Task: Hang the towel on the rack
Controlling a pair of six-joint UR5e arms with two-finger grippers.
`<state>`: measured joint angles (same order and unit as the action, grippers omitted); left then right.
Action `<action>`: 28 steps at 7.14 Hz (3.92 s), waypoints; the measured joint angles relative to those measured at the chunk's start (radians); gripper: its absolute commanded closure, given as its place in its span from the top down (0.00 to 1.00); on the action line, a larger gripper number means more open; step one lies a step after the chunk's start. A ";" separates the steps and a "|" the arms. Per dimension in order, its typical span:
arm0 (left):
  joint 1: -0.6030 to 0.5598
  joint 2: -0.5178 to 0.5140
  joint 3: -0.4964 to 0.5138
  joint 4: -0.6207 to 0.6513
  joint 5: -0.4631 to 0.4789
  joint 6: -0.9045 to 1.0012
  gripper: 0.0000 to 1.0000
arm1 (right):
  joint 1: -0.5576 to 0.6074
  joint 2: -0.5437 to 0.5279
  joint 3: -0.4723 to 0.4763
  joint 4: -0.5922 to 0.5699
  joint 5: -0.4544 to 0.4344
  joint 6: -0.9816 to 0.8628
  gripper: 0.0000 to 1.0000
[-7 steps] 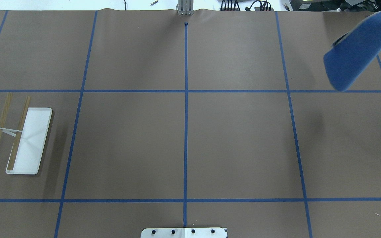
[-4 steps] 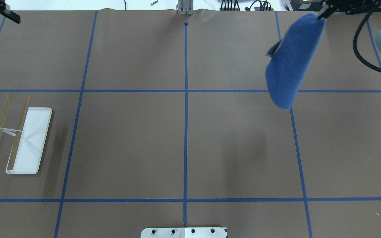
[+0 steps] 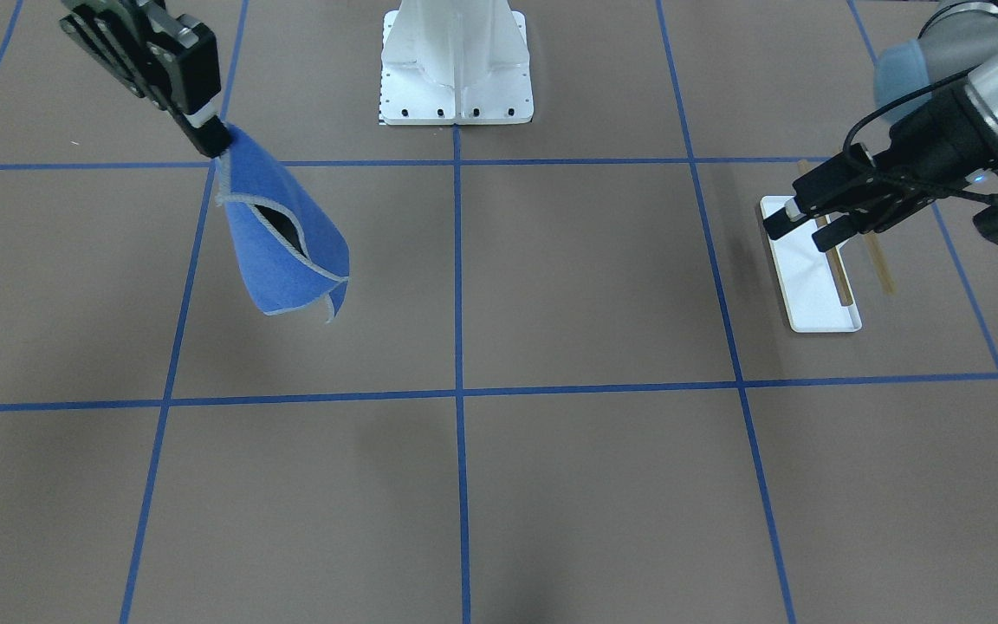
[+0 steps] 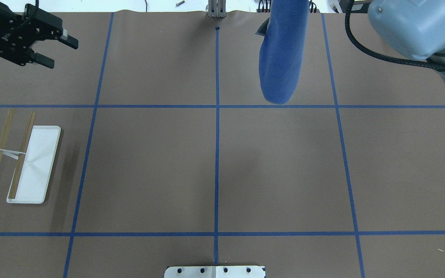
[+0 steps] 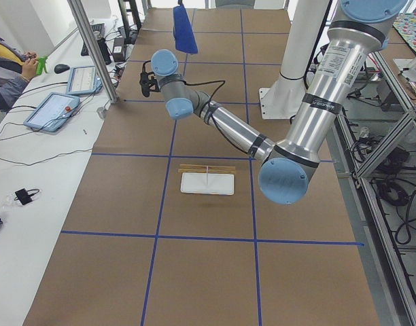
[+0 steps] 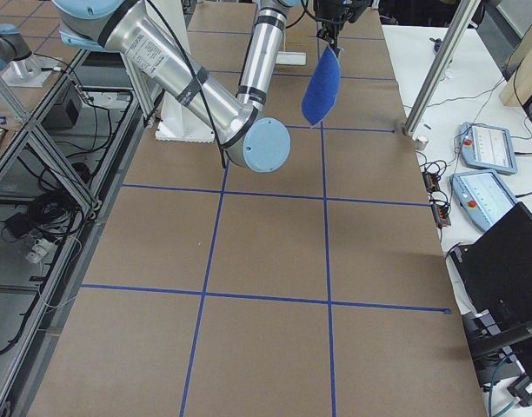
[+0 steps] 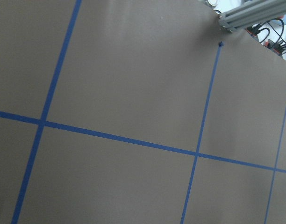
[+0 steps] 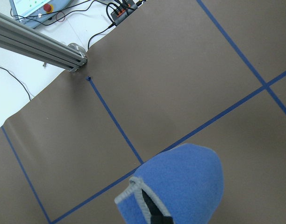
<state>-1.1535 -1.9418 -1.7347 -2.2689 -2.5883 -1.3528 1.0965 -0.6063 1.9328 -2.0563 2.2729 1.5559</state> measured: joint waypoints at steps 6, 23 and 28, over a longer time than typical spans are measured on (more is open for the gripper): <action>0.341 -0.085 0.083 -0.574 0.518 -0.713 0.98 | -0.058 0.146 -0.163 0.122 -0.041 0.174 0.00; 0.467 -0.138 0.152 -0.836 1.034 -1.457 0.98 | -0.039 0.192 -0.230 0.414 -0.007 0.663 0.00; 0.501 -0.147 0.141 -0.832 1.039 -1.532 0.97 | -0.048 0.176 -0.190 0.430 -0.018 0.669 0.00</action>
<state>-0.6525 -2.0893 -1.5938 -3.1004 -1.5495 -2.8851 1.0486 -0.4302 1.7428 -1.6261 2.2552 2.2250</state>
